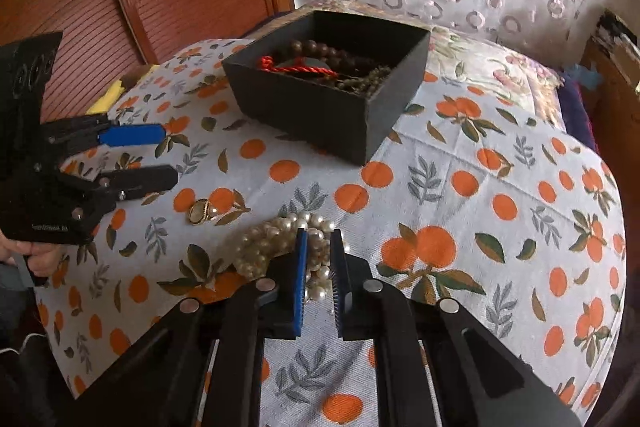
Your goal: Organize jewelry
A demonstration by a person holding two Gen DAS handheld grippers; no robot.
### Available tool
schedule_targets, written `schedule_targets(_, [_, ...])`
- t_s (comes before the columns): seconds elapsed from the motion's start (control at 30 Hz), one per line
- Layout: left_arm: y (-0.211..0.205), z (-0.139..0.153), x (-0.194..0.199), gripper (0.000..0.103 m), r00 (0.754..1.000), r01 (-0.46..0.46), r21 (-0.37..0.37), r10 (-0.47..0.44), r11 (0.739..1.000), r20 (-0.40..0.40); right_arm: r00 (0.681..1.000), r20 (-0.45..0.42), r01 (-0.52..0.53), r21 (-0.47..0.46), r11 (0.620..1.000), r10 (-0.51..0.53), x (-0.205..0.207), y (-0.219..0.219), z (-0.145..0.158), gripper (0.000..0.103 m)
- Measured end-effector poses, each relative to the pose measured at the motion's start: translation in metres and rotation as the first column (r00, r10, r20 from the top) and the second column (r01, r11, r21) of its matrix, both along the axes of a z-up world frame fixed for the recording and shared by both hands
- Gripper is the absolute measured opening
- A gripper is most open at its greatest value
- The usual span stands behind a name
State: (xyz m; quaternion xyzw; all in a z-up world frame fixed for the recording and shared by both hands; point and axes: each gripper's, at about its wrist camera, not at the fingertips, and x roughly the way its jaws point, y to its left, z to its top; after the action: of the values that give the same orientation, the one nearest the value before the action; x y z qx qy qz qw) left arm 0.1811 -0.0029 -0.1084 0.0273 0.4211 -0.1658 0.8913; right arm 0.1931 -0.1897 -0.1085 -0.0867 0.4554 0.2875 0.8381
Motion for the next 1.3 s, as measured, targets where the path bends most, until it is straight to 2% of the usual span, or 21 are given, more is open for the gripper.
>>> schedule_targets(0.23, [-0.012, -0.005, -0.004, 0.061, 0.999, 0.032, 0.008, -0.032, 0.999, -0.012, 1.000, -0.015, -0.027, 0.006, 1.000, 0.027, 0.008, 0.008, -0.002, 0.016])
schedule_targets(0.37, [-0.017, -0.007, -0.009, 0.061, 0.999, 0.049, 0.007, -0.049, 0.999, -0.021, 0.999, -0.005, -0.037, 0.033, 0.999, 0.038, 0.006, 0.004, 0.000, 0.009])
schedule_targets(0.47, [-0.022, -0.008, -0.010, 0.061, 0.997, 0.072, 0.006, -0.072, 0.997, -0.024, 1.000, 0.023, -0.019, 0.031, 0.999, 0.018, 0.003, 0.001, 0.003, 0.009])
schedule_targets(0.53, [-0.025, -0.008, -0.009, 0.048, 0.996, 0.087, -0.002, -0.087, 0.996, -0.028, 0.999, 0.033, -0.007, 0.039, 0.999, 0.006, 0.002, -0.004, 0.006, 0.009])
schedule_targets(0.6, [-0.029, -0.010, -0.008, 0.041, 0.994, 0.106, -0.009, -0.106, 0.994, -0.037, 0.999, 0.045, 0.004, 0.042, 0.999, -0.006, 0.002, -0.008, 0.009, 0.009])
schedule_targets(0.87, [-0.042, -0.013, -0.002, 0.031, 0.990, 0.137, 0.018, -0.136, 0.990, -0.030, 0.995, 0.089, 0.049, 0.062, 0.997, -0.054, 0.003, -0.026, 0.028, 0.009])
schedule_targets(0.93, [-0.046, -0.013, -0.002, 0.019, 0.989, 0.145, 0.037, -0.145, 0.989, -0.024, 0.993, 0.103, 0.058, 0.070, 0.996, -0.065, 0.002, -0.029, 0.034, 0.009])
schedule_targets(1.07, [-0.045, -0.009, -0.002, 0.018, 0.989, 0.149, 0.035, -0.148, 0.988, -0.025, 0.989, 0.132, 0.062, 0.082, 0.995, -0.072, 0.001, -0.031, 0.046, 0.009])
schedule_targets(1.3, [-0.037, 0.016, -0.002, 0.018, 0.993, 0.111, 0.023, -0.112, 0.994, 0.035, 0.974, 0.212, 0.057, 0.107, 0.993, -0.079, 0.000, -0.033, 0.083, 0.009])
